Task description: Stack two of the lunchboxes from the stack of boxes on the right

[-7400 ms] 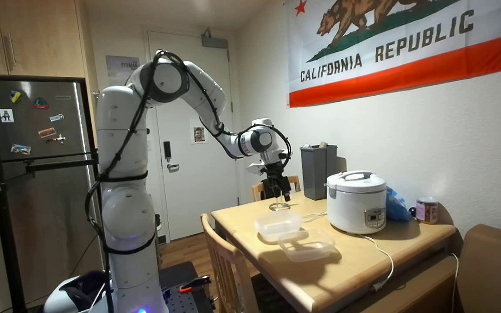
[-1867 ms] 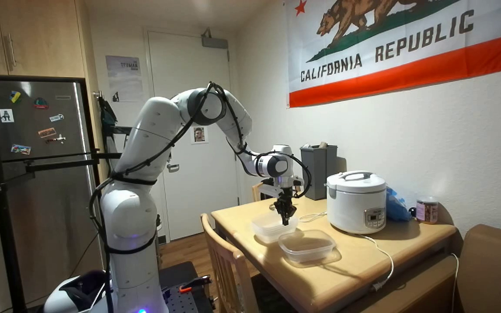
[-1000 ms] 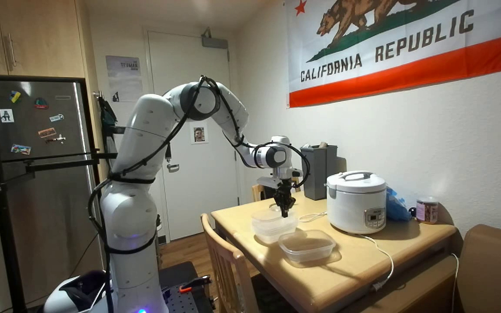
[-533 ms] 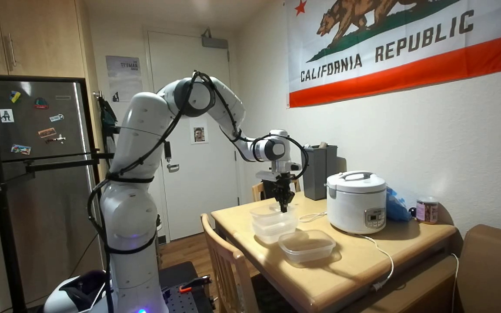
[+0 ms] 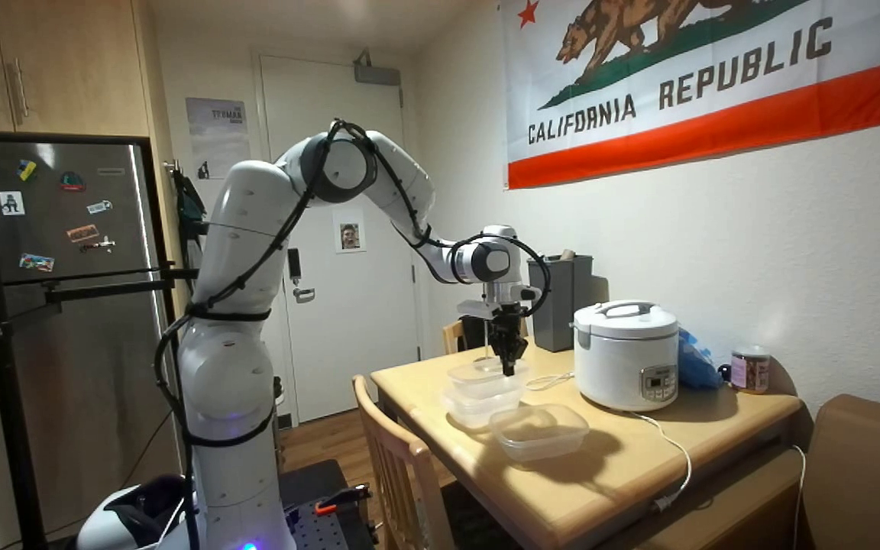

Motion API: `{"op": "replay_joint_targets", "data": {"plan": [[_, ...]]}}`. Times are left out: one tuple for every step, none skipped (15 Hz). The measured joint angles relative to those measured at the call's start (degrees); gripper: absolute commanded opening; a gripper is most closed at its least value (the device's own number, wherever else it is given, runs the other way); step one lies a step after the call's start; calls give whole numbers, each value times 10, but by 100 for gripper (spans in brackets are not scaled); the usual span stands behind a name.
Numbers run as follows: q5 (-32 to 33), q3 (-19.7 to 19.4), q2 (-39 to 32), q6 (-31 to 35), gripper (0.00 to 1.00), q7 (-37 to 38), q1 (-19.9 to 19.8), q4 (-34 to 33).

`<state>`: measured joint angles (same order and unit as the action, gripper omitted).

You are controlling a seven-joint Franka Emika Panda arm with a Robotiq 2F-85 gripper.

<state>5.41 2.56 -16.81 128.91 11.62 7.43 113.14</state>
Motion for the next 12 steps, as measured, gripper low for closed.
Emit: {"op": "replay_joint_targets", "data": {"plan": [[-1,-3,5,0,2,0,-4,5],[-2,-7,10,0,2,0,-8,10],[-2,-11,16,0,2,0,-13,15],[-3,-13,22,0,2,0,-18,21],[-5,-17,28,0,2,0,-23,27],[-8,-19,34,3,2,0,-27,33],[-13,-22,40,11,2,0,-32,41],[-16,-24,45,19,2,0,-36,47],[-17,-25,50,27,2,0,-39,53],[-17,-26,53,34,2,0,-42,58],[-17,-27,56,37,2,0,-45,62],[-17,-27,57,40,2,0,-47,65]]}}
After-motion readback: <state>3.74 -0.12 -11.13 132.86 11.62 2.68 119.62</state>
